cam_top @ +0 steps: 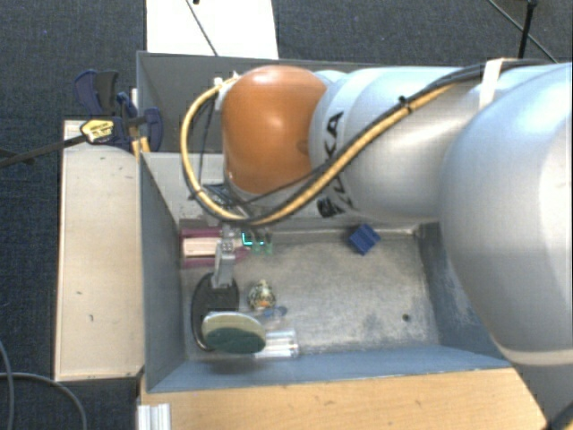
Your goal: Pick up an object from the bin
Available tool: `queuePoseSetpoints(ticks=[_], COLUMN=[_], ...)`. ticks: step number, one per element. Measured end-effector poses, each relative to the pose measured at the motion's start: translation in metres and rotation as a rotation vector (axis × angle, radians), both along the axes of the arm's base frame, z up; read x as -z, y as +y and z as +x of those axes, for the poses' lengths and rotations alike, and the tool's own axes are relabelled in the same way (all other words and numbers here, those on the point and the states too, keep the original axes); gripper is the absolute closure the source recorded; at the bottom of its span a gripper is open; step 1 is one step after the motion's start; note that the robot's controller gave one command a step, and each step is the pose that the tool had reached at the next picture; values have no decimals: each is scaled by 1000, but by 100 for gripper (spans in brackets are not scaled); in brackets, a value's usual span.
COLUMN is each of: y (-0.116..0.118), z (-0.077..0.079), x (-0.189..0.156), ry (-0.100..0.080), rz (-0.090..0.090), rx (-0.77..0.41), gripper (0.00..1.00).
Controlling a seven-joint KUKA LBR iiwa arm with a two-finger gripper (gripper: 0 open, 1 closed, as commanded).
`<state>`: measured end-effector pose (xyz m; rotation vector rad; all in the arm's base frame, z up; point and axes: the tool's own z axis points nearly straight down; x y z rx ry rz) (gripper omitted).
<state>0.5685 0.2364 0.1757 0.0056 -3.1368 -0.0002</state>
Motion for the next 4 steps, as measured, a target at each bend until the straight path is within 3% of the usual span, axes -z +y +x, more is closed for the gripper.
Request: queuePoseSetpoints(ticks=[1,2,3,4], y=[-69,-6,-9,-15], z=[-27,-47,-49,-58], x=[96,103,105,-83], ry=[-7,-17,-8,-15], rz=[1,5,3,3], rx=[-92,-527,-518,-476], gripper=[0,0,100,100])
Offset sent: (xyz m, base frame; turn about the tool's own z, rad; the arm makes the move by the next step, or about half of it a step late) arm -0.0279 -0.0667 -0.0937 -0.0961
